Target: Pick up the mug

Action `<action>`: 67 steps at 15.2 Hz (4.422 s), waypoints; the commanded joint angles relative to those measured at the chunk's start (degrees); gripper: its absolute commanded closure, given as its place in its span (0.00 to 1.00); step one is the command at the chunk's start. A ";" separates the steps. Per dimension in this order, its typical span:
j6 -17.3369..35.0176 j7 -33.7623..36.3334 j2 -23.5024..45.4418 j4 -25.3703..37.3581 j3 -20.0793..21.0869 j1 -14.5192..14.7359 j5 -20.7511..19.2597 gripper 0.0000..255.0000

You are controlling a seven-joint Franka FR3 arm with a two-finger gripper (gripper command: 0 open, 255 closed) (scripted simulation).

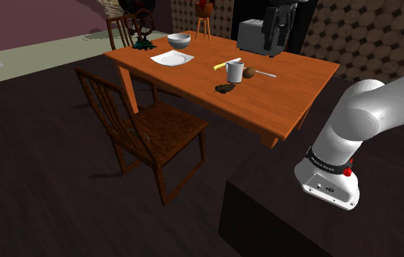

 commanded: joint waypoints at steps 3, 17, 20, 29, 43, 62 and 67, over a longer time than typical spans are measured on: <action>2.89 -1.96 2.47 -0.43 -1.37 -0.49 -1.18 0.00; 20.98 -14.54 25.58 5.00 -10.19 -3.18 -5.34 0.00; 23.86 -17.20 31.47 8.09 -11.79 -3.61 -5.05 0.00; 29.20 -25.21 50.30 21.50 -15.17 -5.61 -1.66 0.00; 35.00 -28.25 58.39 23.59 -15.42 -6.81 0.61 1.00; 27.29 -27.23 55.76 28.80 -15.64 -6.71 -0.39 1.00; 24.30 -26.92 55.08 31.14 -15.70 -6.71 -0.65 1.00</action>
